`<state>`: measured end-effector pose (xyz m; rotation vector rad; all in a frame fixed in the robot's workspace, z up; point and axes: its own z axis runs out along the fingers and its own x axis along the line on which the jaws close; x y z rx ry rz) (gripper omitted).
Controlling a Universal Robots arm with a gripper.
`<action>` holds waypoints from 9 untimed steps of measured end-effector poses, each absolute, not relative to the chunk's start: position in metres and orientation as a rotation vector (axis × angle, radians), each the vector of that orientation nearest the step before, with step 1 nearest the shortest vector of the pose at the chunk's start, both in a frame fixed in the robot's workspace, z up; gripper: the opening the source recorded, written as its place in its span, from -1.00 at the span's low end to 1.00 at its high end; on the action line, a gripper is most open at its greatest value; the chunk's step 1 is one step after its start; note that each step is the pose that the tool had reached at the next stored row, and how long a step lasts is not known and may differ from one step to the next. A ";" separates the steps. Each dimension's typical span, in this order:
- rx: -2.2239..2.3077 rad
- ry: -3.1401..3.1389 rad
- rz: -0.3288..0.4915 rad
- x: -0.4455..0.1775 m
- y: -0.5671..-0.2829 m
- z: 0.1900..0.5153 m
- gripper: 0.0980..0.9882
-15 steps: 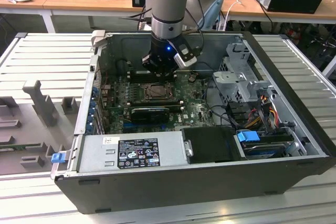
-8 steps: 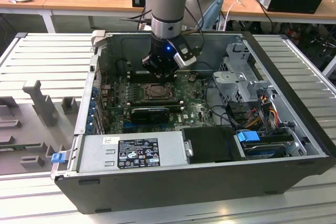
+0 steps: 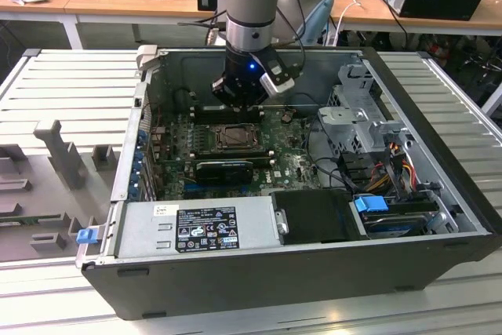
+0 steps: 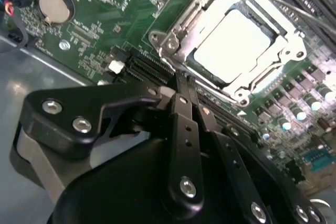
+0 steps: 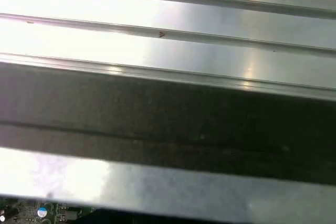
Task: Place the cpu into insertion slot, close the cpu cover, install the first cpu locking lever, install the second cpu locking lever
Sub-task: 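Install the first cpu locking lever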
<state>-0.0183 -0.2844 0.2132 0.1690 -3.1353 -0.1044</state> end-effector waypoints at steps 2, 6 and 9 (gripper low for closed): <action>0.169 -3.135 -0.104 -0.018 -0.286 0.213 -0.98; 0.169 -3.135 -0.104 -0.018 -0.289 0.213 -0.98; 0.169 -3.135 -0.104 -0.018 -0.291 0.213 -0.98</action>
